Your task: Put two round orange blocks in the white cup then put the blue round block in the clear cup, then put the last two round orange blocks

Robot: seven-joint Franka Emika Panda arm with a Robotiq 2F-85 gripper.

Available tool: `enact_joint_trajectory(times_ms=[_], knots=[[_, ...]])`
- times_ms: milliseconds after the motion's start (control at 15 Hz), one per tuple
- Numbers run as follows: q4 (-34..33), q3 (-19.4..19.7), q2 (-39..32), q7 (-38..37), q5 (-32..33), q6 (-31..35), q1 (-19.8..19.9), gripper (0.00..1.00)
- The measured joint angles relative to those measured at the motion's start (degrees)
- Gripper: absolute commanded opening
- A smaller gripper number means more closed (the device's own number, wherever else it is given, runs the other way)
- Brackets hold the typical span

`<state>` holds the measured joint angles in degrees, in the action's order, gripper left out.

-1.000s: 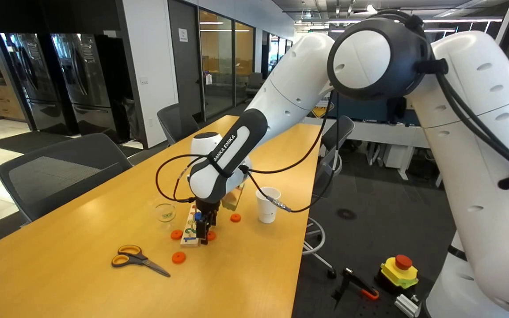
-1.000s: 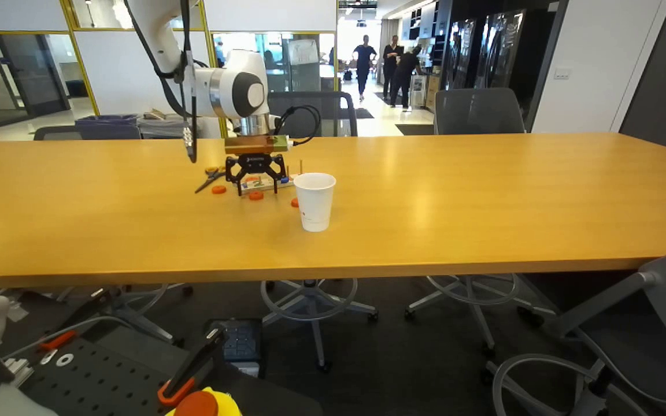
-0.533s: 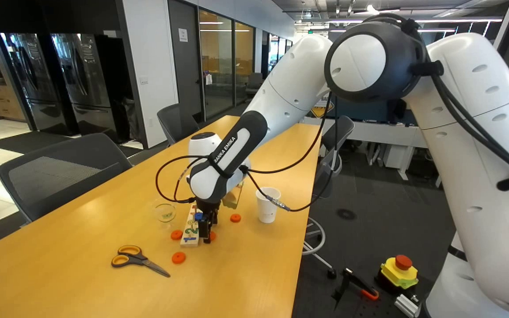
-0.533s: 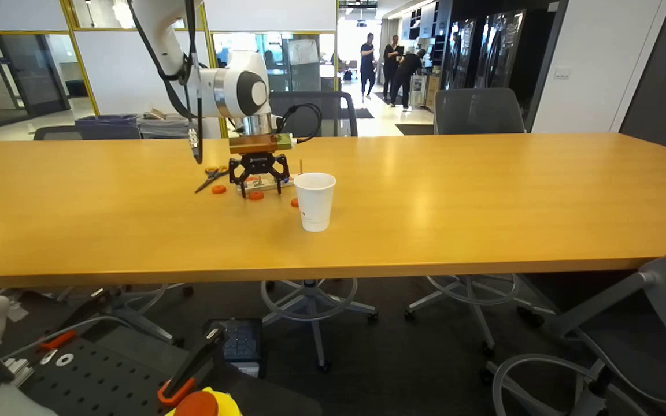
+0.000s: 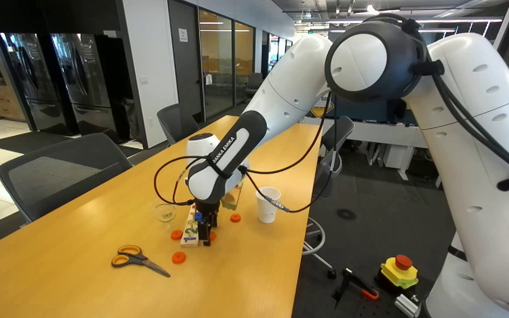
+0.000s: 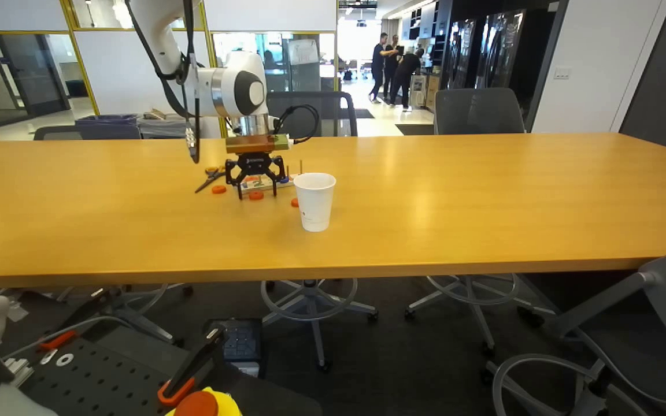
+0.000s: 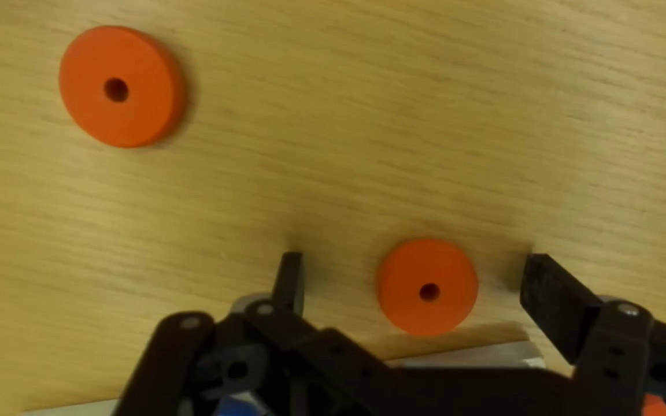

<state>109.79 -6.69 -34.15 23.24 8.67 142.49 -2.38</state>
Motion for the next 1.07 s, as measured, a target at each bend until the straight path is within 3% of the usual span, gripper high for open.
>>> enact_joint_trajectory(times_ms=[400, 533, 1067], knots=[[-0.9, -0.4, 0.2, -0.5, -0.2, -0.4, 0.4, 0.18], [-1.1, -0.2, 0.2, -1.7, -0.2, -0.7, 0.3, 0.23], [-0.8, 2.9, 5.4, -12.9, 0.0, -3.2, -1.0, 0.23]])
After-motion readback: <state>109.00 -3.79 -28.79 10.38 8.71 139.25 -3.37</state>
